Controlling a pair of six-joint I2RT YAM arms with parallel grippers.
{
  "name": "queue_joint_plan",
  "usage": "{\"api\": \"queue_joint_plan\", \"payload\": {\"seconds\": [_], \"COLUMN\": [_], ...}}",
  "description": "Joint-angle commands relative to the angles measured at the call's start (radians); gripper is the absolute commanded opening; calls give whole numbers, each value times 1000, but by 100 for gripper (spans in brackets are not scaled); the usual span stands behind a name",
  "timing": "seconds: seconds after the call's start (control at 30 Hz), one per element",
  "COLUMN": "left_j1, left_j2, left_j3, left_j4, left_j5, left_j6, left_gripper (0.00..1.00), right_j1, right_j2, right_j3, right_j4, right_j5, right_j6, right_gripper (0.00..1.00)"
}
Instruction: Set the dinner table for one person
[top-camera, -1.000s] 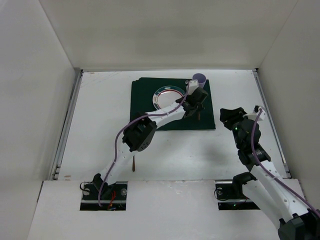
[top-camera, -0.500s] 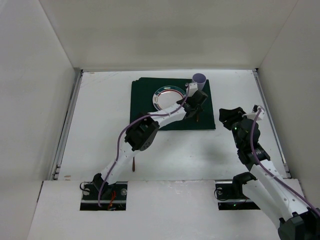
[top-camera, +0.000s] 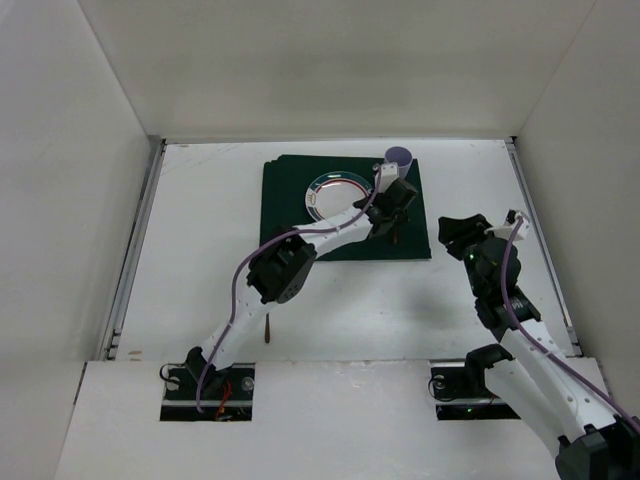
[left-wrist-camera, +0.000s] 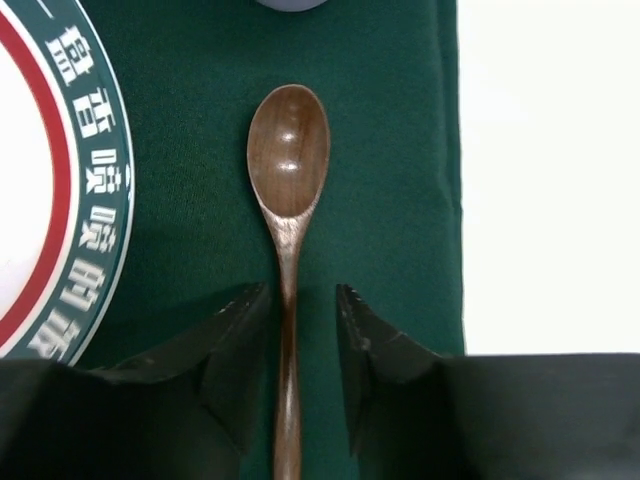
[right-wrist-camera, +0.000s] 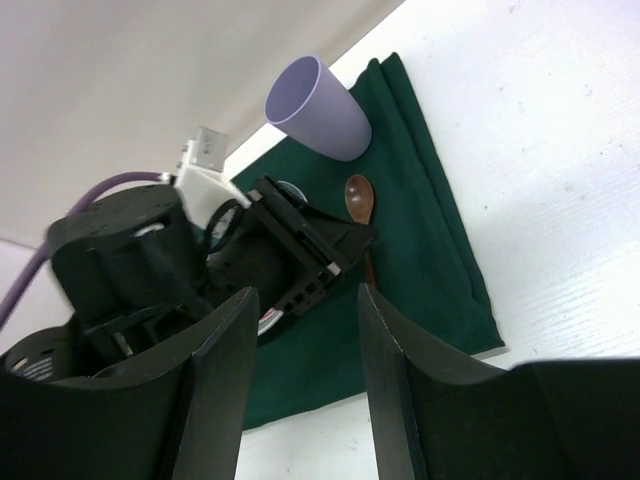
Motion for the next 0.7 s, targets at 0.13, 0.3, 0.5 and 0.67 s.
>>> {"api": "queue_joint_plan", "payload": {"seconds": [0.13, 0.3, 0.5, 0.67], "left_j1": [17, 25, 33, 5], "left_j2": [-374, -666, -1101, -1355], "left_j3": [-197, -573, -1074, -1306], "left_j4": [106, 184, 61, -234], "left_j5": [12, 1, -101, -215], "left_j6": [72, 132, 149, 45], "left_gripper": [37, 37, 37, 37], "right_j1": [-10, -6, 7, 31], "right_j2": [-1, -5, 45, 102], "right_j3": [1, 6, 26, 38], "right_j4": [69, 69, 69, 92], "right_j5": [-10, -12, -35, -62], "right_j6": [8, 4, -4, -12], "right_gripper": [50, 40, 25, 32]}}
